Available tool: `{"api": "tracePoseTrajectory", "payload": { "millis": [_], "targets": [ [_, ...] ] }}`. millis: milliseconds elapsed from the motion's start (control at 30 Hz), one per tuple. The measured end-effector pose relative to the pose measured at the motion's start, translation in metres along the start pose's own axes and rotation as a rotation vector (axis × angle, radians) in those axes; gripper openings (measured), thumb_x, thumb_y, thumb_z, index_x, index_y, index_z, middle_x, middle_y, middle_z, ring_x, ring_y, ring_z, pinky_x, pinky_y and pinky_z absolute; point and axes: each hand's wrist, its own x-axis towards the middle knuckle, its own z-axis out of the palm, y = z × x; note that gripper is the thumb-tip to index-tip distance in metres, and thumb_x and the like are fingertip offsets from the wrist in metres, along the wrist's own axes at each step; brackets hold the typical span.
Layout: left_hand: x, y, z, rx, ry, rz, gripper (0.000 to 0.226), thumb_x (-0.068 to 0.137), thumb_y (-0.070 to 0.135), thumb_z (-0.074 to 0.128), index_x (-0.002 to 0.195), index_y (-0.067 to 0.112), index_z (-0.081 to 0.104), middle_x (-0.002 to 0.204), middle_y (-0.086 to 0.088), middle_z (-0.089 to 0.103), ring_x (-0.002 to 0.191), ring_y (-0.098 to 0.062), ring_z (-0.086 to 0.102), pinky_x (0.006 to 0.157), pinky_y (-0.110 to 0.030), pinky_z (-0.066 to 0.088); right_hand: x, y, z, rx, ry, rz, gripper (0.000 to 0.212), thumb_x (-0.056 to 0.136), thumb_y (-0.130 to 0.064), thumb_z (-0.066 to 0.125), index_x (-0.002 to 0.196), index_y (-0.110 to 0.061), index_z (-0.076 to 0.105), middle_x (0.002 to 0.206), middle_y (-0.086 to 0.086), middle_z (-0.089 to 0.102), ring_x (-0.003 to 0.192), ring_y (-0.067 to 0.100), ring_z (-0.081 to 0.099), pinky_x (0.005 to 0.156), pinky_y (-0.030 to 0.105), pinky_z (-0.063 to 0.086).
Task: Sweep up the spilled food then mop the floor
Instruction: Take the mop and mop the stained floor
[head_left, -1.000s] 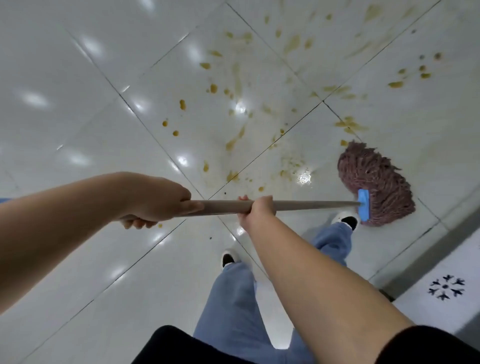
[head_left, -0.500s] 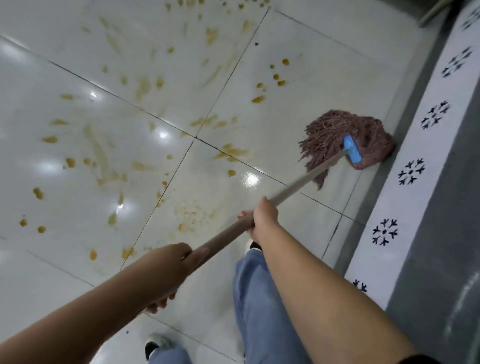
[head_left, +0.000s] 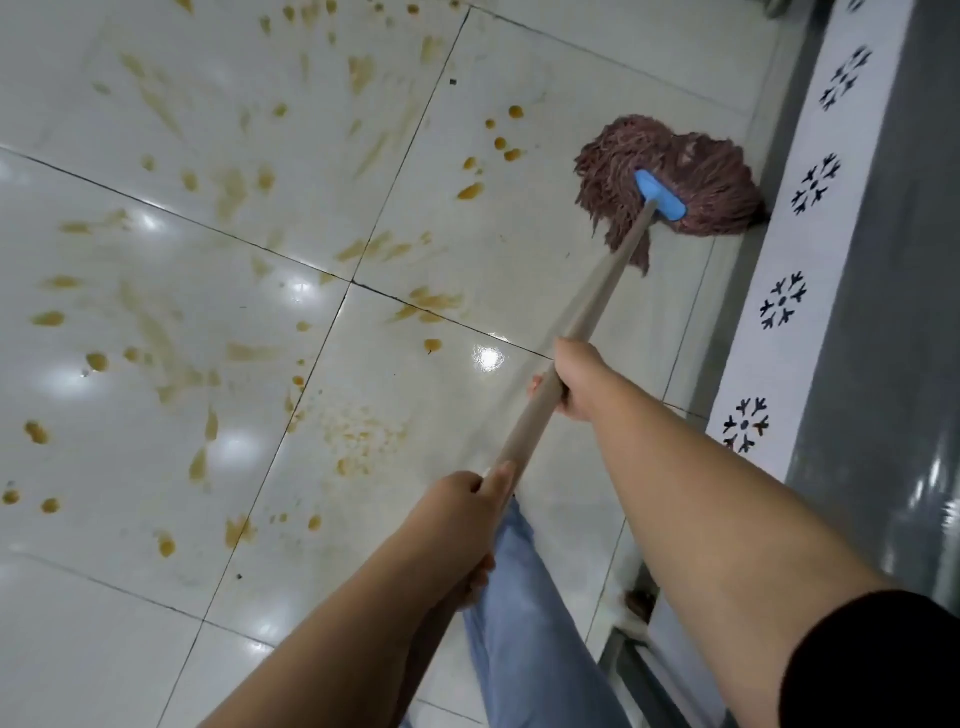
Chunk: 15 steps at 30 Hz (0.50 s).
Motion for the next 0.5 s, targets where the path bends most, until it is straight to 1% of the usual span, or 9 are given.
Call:
{"api": "tracePoseTrajectory", "payload": {
  "millis": [67,133,233,300,400,433,500],
  "targets": [
    [-0.024,-0.036,-0.003,0.001,-0.008,-0.021,0.046,0.094,0.053,0.035,0.083,0.012,0.052,0.051,-0.004,0.049,0.028,-0.011,0.040,0.036,-0.018,0.038,-0.022,0.032,0.015,-0.031,-0.005,0.019,0.030,0.100,-0.026,0.031,0.128,-0.015,0.033,0.079,0.013,0.051,0.052,0.023,0.054,0.029,0.017,0.042],
    [-0.048,-0.077,-0.011,0.006,0.000,-0.044,0.045,0.093,0.054,0.035,0.085,0.014,0.051,0.044,-0.001,0.049,0.026,-0.011,0.041,0.035,-0.017,0.037,-0.045,0.066,0.038,-0.015,-0.038,0.032,0.036,0.099,-0.025,0.033,0.132,-0.010,0.032,0.086,0.013,0.049,0.050,0.023,0.053,0.030,0.019,0.043],
    [-0.086,-0.150,-0.028,-0.012,0.051,-0.083,0.045,0.093,0.054,0.035,0.085,0.012,0.051,0.034,0.000,0.046,0.024,-0.013,0.040,0.032,-0.018,0.037,-0.083,0.129,0.083,-0.030,-0.111,0.035,0.038,0.100,-0.027,0.035,0.133,-0.008,0.035,0.084,0.010,0.046,0.042,0.020,0.055,0.030,0.018,0.043],
    [-0.116,-0.203,-0.041,-0.020,0.083,-0.128,0.045,0.093,0.054,0.035,0.086,0.012,0.051,0.031,0.001,0.043,0.024,-0.012,0.039,0.032,-0.018,0.037,-0.109,0.174,0.119,-0.070,-0.171,0.049,0.039,0.100,-0.027,0.033,0.134,-0.008,0.037,0.087,0.009,0.048,0.047,0.020,0.054,0.031,0.021,0.045],
    [-0.160,-0.284,-0.057,-0.051,0.113,-0.169,0.046,0.093,0.054,0.034,0.086,0.012,0.052,0.029,0.003,0.042,0.024,-0.013,0.037,0.033,-0.019,0.036,-0.148,0.240,0.170,-0.121,-0.241,0.093,0.040,0.100,-0.026,0.030,0.136,-0.010,0.036,0.099,0.013,0.050,0.050,0.021,0.054,0.033,0.026,0.048],
    [-0.174,-0.309,-0.062,-0.062,0.121,-0.194,0.046,0.093,0.053,0.035,0.087,0.011,0.052,0.031,0.002,0.042,0.024,-0.013,0.037,0.033,-0.018,0.036,-0.163,0.262,0.185,-0.146,-0.256,0.110,0.041,0.100,-0.027,0.030,0.136,-0.010,0.036,0.098,0.014,0.051,0.049,0.021,0.055,0.034,0.027,0.049],
    [-0.201,-0.355,-0.070,-0.091,0.128,-0.255,0.047,0.094,0.052,0.034,0.087,0.010,0.054,0.035,0.000,0.043,0.025,-0.014,0.037,0.034,-0.018,0.036,-0.191,0.302,0.211,-0.186,-0.293,0.152,0.040,0.099,-0.027,0.031,0.135,-0.010,0.036,0.087,0.013,0.054,0.045,0.021,0.056,0.035,0.028,0.050]
  ]
}}
